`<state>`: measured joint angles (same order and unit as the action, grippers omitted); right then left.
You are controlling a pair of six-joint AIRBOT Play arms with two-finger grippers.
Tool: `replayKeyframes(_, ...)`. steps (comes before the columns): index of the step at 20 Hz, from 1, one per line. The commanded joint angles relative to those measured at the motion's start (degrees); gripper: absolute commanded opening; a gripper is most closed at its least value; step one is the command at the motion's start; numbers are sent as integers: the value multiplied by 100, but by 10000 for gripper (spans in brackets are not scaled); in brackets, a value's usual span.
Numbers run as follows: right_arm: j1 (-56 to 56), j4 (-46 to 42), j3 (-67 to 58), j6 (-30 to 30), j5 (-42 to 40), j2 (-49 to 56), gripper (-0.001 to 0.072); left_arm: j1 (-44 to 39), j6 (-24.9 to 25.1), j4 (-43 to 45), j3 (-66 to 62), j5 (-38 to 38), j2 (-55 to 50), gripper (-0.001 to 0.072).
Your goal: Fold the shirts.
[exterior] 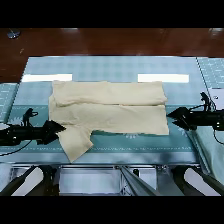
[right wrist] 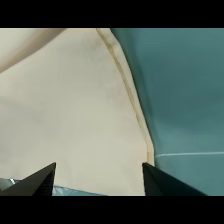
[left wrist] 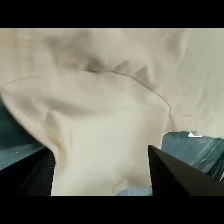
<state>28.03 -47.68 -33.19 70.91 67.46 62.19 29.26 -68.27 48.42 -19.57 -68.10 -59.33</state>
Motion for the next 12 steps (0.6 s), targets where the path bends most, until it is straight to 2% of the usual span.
replayKeyframes(1, 238, -66, 15, 9, -125, -15, 620, -332, 238, -138, 94, -42, 9, 76)
replayKeyframes(2, 319, -315, 17, 101, -105, -15, 620, -330, 413, -240, 79, -153, 9, 28)
replayKeyframes(4, 286, -1241, 26, 695, 103, -15, 620, -328, 525, -348, 11, -216, 11, 28)
replayKeyframes(5, 273, -1438, 52, 857, 304, -15, 620, -328, 529, -348, -31, -212, 11, 28)
replayKeyframes(8, 4, -1394, 254, 839, 706, 42, 620, -328, 527, -348, -92, -149, 11, 28)
replayKeyframes(12, -629, -1099, 286, 833, 415, 404, 620, -330, 527, -348, -90, -151, 11, 28)
